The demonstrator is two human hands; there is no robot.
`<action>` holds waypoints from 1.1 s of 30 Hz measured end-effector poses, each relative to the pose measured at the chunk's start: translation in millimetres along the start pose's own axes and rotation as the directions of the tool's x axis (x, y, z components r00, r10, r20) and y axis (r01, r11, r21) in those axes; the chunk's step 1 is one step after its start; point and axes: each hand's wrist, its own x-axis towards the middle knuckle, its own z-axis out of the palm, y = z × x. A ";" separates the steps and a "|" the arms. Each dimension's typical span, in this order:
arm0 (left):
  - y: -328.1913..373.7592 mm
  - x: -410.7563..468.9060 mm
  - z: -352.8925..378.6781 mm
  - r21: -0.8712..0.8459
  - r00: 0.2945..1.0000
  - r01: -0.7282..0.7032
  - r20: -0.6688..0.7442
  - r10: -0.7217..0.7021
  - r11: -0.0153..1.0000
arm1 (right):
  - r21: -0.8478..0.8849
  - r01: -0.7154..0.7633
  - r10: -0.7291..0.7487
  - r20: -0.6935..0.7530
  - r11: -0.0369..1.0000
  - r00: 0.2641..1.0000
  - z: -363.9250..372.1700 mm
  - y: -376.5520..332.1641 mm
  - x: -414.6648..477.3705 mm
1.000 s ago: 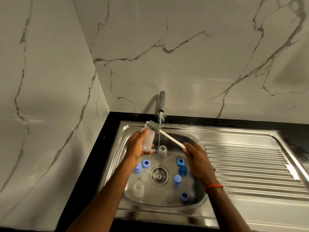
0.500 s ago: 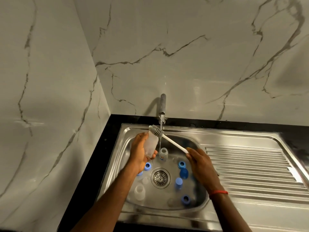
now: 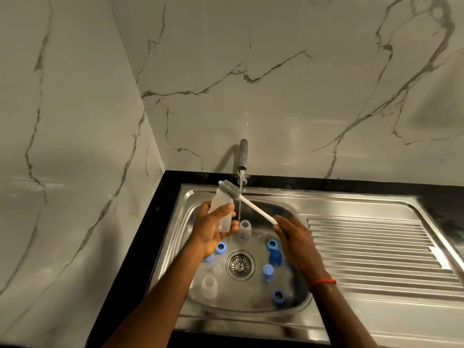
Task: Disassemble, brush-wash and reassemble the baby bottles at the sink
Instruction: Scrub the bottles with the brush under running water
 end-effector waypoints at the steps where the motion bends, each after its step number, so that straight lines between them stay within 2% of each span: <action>1: 0.6 0.6 1.5 0.009 1.000 0.011 -0.004 -0.011 1.000 | -0.002 0.013 -0.013 -0.003 1.000 1.000 2.6 -5.8 3.9; 6: 7.7 2.9 -5.0 0.042 0.999 0.033 0.005 -0.033 0.999 | 0.014 -0.005 0.005 0.017 1.000 1.000 -1.0 3.4 0.8; 12: -0.3 -2.4 0.7 0.047 0.989 0.137 0.039 -0.139 0.989 | 0.037 0.018 -0.019 0.018 0.999 1.000 3.7 0.5 0.9; 15: -2.5 -0.8 4.0 0.066 0.994 0.109 0.019 -0.110 0.992 | 0.032 0.041 -0.042 0.020 0.999 0.999 6.0 -8.2 6.1; 19: -4.1 -6.6 2.0 0.109 0.997 0.063 0.045 -0.068 0.992 | 0.060 0.029 -0.031 0.033 0.998 0.999 -3.0 14.3 -8.9; 23: -11.7 -7.3 -0.1 0.032 0.991 0.125 0.053 -0.127 0.992 | 0.041 0.025 -0.027 0.032 0.999 0.999 -1.2 15.3 -9.1; 28: -7.3 -4.1 3.9 0.001 0.983 0.135 0.122 -0.134 0.991 | -0.029 0.100 -0.099 0.022 0.995 0.995 -4.2 -13.2 10.9; 33: -2.8 -1.6 -4.8 -0.007 0.988 0.145 0.062 -0.144 0.989 | 0.011 0.038 -0.039 0.033 0.999 0.999 -5.6 11.6 -7.1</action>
